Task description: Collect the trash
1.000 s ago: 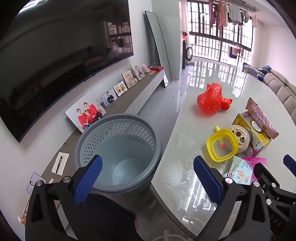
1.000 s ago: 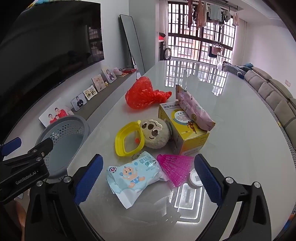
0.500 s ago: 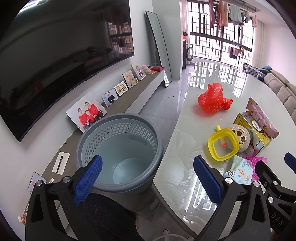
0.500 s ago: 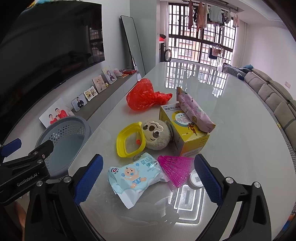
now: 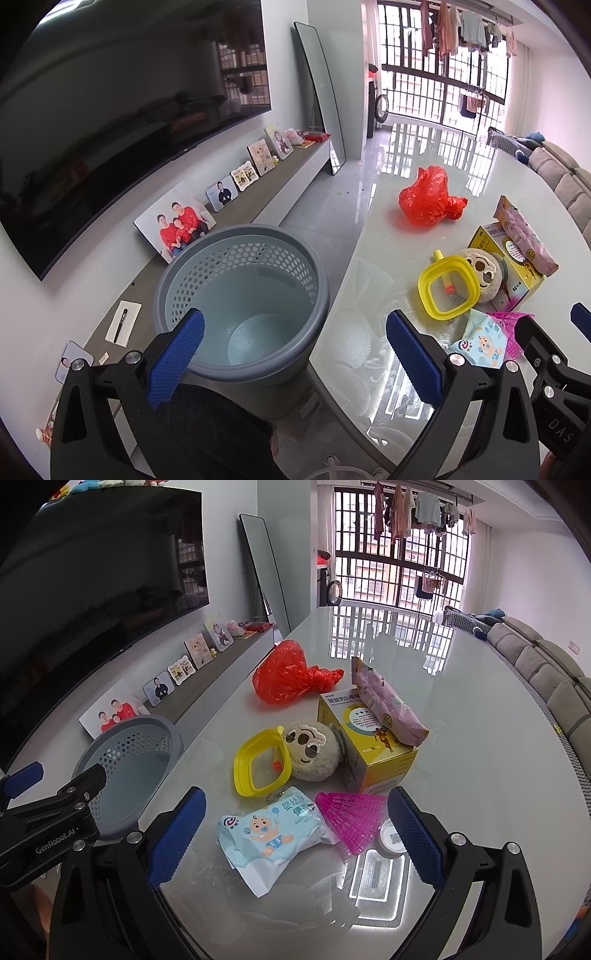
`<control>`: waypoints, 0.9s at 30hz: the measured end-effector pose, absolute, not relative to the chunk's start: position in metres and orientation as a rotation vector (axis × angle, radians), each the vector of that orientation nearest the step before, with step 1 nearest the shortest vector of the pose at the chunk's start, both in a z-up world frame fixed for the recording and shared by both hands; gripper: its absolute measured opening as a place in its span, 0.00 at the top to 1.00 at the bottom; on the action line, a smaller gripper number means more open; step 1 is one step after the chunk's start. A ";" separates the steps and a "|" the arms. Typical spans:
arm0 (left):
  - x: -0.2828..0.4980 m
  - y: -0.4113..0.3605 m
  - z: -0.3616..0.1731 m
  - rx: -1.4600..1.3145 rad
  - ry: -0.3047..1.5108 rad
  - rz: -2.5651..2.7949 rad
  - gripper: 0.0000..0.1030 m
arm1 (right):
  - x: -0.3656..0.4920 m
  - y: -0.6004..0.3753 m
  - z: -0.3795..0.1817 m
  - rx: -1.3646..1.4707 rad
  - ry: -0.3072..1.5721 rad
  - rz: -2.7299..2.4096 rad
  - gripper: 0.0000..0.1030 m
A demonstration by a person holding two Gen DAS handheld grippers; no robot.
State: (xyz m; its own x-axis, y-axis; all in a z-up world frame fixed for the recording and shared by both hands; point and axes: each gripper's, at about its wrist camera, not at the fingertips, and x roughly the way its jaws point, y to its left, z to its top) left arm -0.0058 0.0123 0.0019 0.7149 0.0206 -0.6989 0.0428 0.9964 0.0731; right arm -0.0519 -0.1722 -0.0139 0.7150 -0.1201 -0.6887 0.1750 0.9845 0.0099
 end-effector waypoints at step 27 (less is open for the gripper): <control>-0.005 0.010 0.000 0.087 0.773 -0.010 0.06 | -0.052 -0.171 -0.013 0.078 0.752 -0.167 0.08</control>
